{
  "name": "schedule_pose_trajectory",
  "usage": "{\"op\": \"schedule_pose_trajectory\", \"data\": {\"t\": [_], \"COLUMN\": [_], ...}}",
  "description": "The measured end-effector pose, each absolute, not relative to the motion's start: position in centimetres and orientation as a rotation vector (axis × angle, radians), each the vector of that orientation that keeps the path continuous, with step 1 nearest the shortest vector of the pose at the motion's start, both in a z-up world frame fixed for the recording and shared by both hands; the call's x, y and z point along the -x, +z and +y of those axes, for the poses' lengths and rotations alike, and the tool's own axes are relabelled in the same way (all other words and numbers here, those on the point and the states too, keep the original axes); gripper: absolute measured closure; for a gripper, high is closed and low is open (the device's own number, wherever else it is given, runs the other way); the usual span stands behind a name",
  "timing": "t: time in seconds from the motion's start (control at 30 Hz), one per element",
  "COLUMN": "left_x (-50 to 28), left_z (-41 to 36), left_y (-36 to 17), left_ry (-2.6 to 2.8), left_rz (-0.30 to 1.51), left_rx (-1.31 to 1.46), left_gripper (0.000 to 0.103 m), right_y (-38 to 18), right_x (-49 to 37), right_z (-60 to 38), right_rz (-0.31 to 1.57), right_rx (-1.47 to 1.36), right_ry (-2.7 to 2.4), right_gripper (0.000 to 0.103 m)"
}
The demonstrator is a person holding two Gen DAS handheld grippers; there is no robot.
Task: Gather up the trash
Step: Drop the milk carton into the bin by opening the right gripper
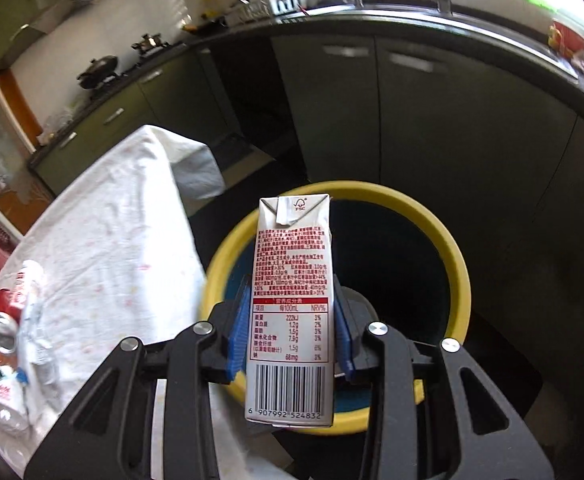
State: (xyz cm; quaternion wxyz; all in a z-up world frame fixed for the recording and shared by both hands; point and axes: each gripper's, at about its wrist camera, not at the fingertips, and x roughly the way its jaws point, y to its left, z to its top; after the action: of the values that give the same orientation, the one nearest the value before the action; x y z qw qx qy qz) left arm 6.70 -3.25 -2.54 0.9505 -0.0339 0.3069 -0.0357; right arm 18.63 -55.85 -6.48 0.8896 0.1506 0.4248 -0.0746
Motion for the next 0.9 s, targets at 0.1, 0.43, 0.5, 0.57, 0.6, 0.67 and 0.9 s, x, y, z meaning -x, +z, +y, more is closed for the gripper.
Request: {"op": "schedule_pose_trajectory", "data": {"t": [0.1, 0.43, 0.5, 0.57, 0.6, 0.67, 0.9], "left_x": [-6.9, -7.8, -7.8, -7.7, -7.5, -7.3, -6.4], "left_z": [-4.0, -5.2, -5.2, -5.1, -5.1, -4.9, -4.5], "left_y": [-2.6, -3.5, -3.7, -3.7, -3.7, -3.6, -4.7], "left_ry": [-0.085, -0.124, -0.146, -0.168, -0.177, -0.205, -0.392], "left_rz": [0.631, 0.666, 0.673, 0.677, 0.676, 0.676, 0.731], "left_rx": [0.051, 0.032, 0.036, 0.032, 0.027, 0.015, -0.092], "left_gripper": [0.005, 0.005, 0.005, 0.005, 0.005, 0.005, 0.005], "right_y": [-8.4, -8.6, -8.1, -7.6, -7.4, -7.2, -6.5], "right_x": [-19.9, -18.7, -17.7, -16.7, -16.1, -15.2, -13.9], "right_z": [-56.8, -56.9, -56.4, -55.9, -55.6, -55.1, -53.5], "right_rz": [0.924, 0.89, 0.876, 0.866, 0.861, 0.856, 0.851], "right_rx": [-0.319, -0.349, -0.355, -0.356, -0.357, -0.364, -0.37], "right_ry": [-0.174, -0.147, -0.121, -0.097, -0.084, -0.058, -0.008], "right_gripper": [0.068, 0.052, 0.051, 0.05, 0.049, 0.048, 0.045]}}
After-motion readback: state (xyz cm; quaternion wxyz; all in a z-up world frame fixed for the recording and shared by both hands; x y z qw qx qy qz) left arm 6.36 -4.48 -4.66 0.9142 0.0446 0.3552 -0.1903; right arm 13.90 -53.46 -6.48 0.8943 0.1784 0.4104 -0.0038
